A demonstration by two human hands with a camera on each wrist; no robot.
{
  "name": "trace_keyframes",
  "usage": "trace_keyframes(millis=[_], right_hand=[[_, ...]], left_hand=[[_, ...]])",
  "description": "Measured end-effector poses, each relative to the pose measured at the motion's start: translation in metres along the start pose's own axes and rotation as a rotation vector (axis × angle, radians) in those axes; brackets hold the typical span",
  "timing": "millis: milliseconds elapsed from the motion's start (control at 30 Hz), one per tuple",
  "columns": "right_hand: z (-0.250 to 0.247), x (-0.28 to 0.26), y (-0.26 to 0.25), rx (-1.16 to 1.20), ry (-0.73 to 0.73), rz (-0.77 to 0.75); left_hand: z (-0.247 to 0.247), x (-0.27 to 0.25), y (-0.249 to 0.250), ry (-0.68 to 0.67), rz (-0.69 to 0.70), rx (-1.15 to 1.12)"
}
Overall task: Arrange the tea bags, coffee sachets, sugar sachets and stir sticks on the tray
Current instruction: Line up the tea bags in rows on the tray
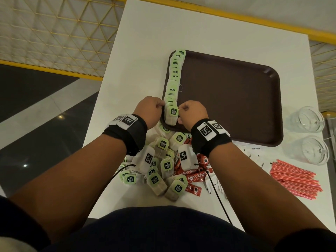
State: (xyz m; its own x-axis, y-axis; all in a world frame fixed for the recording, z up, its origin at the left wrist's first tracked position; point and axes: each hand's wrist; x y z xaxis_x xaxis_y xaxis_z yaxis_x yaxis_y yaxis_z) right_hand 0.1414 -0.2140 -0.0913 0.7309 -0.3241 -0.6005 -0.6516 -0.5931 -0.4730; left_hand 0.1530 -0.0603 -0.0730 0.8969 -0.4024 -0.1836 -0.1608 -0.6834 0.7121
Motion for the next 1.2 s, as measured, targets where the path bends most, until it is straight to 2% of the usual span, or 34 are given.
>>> trace_keyframes(millis=[267, 500, 567, 767, 867, 967, 1067, 1200], right_hand=[[-0.002, 0.002, -0.002, 0.036, -0.011, -0.026], [-0.022, -0.008, 0.007, 0.055, 0.02, -0.076], [-0.029, -0.017, 0.013, 0.011, 0.004, -0.107], [-0.03, -0.043, 0.03, -0.237, -0.122, -0.184], [-0.021, -0.052, 0.034, -0.267, -0.148, -0.203], [-0.015, -0.058, 0.032, -0.294, -0.144, -0.228], [-0.011, -0.064, 0.03, -0.309, -0.136, -0.244], [-0.011, -0.07, 0.032, -0.303, -0.119, -0.253]], left_hand=[[-0.002, 0.003, 0.002, -0.027, -0.024, -0.082], [-0.016, -0.009, -0.013, 0.032, -0.012, -0.094], [-0.021, -0.018, -0.016, -0.025, -0.004, -0.052], [-0.022, -0.05, -0.013, -0.373, 0.004, 0.101], [-0.013, -0.058, -0.008, -0.476, 0.014, 0.141], [-0.002, -0.062, -0.007, -0.505, 0.046, 0.227], [0.006, -0.064, -0.005, -0.475, 0.092, 0.26], [0.007, -0.068, -0.005, -0.418, 0.107, 0.185]])
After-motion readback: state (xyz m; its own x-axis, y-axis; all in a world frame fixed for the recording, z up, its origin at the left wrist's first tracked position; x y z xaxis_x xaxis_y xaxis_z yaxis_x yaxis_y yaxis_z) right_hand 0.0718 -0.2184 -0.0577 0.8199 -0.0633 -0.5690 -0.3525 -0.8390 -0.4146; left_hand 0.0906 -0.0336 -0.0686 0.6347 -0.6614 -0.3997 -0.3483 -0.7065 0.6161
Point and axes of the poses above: each hand's wrist, its own x-axis towards the middle knuckle, its own z-axis out of the palm, y = z × x, and after that the axes turned 15 degrees about z, right-handed
